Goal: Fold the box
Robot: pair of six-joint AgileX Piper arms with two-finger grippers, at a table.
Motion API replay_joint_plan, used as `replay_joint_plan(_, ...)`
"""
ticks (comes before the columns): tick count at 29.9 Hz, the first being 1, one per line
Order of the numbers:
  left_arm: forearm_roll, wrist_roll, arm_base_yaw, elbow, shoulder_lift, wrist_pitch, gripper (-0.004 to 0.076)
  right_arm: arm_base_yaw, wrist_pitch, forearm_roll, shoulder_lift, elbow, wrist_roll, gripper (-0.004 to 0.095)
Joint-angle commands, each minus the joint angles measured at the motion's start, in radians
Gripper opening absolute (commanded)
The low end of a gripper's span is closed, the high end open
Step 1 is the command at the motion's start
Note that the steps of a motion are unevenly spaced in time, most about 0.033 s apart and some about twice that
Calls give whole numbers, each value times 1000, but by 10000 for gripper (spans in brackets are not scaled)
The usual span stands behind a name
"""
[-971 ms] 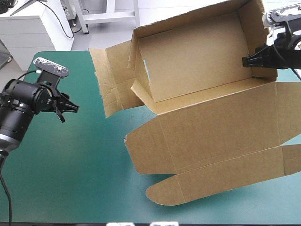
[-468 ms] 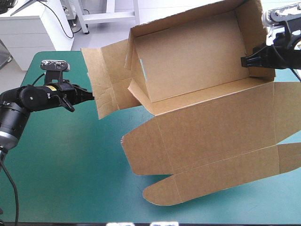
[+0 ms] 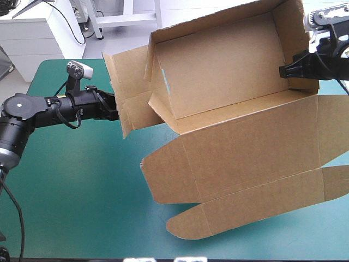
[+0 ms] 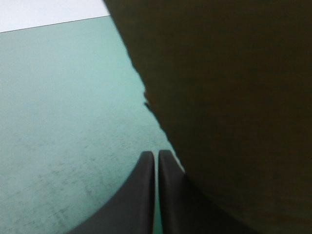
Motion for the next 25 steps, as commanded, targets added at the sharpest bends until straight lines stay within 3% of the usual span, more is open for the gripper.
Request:
replay_joint_plan(1,-171,79,-1,-25,-24,74,8,-7,-7,2,-33,-24,4,-21)
replay_joint_plan(10,-361,152,-1,-27,-24,173,8,-7,-7,14,-3,-1,13,-21)
replay_joint_plan(19,-509,155,-2,-27,-21,177,12,-7,-46,89,15,55,13,-19)
replay_joint_plan(22,-503,152,-2,-27,-21,210,77,-7,-67,133,15,55,13,-20)
replay_joint_plan(25,-505,145,-2,-29,-21,233,198,-7,-78,141,15,55,13,-19)
